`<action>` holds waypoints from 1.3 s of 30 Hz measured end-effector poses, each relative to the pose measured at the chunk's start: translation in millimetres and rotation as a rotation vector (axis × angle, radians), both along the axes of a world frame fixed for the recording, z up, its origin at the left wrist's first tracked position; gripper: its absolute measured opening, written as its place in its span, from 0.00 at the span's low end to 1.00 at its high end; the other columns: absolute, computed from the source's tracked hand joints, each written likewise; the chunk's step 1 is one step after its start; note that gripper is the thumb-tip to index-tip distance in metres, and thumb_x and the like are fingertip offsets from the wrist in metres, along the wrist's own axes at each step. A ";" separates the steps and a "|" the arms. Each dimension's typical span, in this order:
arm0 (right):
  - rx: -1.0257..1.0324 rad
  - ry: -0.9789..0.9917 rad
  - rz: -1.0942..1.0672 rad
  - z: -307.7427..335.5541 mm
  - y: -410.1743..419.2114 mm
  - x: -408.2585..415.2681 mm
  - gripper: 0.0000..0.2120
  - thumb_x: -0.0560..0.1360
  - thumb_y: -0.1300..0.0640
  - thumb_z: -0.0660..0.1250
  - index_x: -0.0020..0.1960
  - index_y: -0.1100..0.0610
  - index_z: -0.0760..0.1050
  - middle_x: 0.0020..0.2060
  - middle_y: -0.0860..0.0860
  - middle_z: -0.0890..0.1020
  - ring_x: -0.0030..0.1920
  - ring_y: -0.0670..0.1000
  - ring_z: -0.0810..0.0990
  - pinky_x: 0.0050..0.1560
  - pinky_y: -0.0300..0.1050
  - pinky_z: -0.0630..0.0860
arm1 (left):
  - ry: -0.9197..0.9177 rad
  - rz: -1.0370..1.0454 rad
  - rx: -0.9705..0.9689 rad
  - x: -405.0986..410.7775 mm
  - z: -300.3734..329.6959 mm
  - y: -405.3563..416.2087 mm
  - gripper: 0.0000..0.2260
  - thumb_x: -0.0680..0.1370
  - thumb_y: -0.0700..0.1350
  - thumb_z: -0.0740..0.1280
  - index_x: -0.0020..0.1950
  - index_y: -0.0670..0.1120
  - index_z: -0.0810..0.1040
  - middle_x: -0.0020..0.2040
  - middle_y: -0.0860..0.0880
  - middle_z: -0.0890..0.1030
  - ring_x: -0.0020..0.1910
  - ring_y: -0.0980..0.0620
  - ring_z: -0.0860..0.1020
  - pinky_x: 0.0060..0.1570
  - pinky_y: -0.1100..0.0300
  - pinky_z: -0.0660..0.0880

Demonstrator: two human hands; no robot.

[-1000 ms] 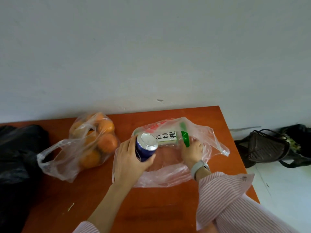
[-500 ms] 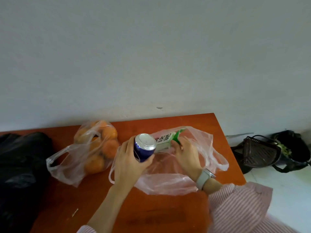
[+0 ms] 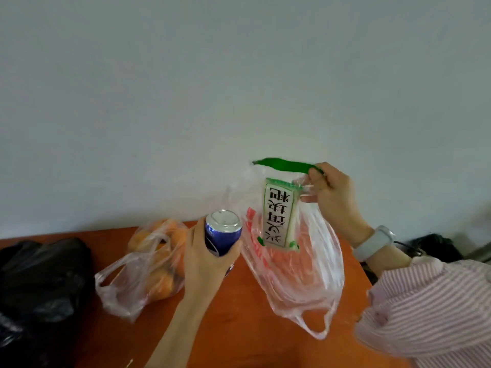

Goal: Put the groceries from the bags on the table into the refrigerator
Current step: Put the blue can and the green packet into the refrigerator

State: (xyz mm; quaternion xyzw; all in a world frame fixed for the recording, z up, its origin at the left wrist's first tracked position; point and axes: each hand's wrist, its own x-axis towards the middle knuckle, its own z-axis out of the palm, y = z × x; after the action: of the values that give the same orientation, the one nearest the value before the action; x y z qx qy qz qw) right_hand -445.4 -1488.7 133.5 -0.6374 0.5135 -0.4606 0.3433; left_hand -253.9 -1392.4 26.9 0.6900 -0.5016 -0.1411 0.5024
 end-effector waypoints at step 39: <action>0.268 -0.320 -1.649 -118.1 666.2 -473.1 0.14 0.80 0.60 0.56 0.37 0.58 0.71 0.28 0.52 0.73 0.25 0.47 0.72 0.23 0.37 0.70 | 0.400 -1.508 1.067 -526.9 -20.3 382.1 0.14 0.66 0.46 0.70 0.50 0.46 0.74 0.39 0.45 0.81 0.34 0.51 0.81 0.31 0.58 0.77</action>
State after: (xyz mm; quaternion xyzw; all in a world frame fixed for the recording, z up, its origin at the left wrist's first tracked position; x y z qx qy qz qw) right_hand -918.5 -822.4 15.3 0.0596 0.8091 -0.5833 0.0390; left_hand -780.8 -1010.4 6.6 0.2855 -0.5893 -0.7553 -0.0265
